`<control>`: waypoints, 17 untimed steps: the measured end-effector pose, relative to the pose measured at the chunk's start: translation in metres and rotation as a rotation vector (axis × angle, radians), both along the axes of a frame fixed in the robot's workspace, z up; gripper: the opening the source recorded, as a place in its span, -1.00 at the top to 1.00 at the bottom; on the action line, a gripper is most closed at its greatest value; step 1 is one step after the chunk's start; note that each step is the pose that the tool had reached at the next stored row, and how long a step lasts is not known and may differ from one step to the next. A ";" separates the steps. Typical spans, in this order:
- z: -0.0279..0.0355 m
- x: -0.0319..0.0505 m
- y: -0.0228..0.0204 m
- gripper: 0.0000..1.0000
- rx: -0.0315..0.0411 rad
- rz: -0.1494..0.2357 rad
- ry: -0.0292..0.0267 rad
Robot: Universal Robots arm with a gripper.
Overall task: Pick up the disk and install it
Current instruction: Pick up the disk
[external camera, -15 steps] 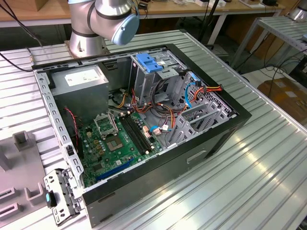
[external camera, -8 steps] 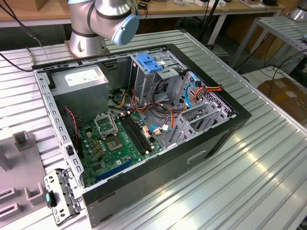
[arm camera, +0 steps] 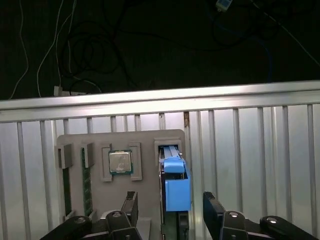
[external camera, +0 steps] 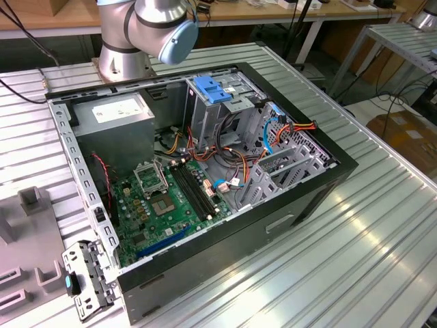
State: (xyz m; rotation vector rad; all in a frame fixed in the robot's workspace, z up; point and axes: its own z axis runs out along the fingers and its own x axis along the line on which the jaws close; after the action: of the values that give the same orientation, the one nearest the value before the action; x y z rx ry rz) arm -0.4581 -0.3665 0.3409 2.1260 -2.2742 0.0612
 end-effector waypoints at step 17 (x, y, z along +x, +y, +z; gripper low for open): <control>-0.0430 -0.0076 0.0026 -0.24 -0.0010 -0.007 0.0003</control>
State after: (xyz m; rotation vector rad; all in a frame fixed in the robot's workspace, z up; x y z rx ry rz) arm -0.4657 -0.3639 0.2979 2.1174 -2.2808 0.0619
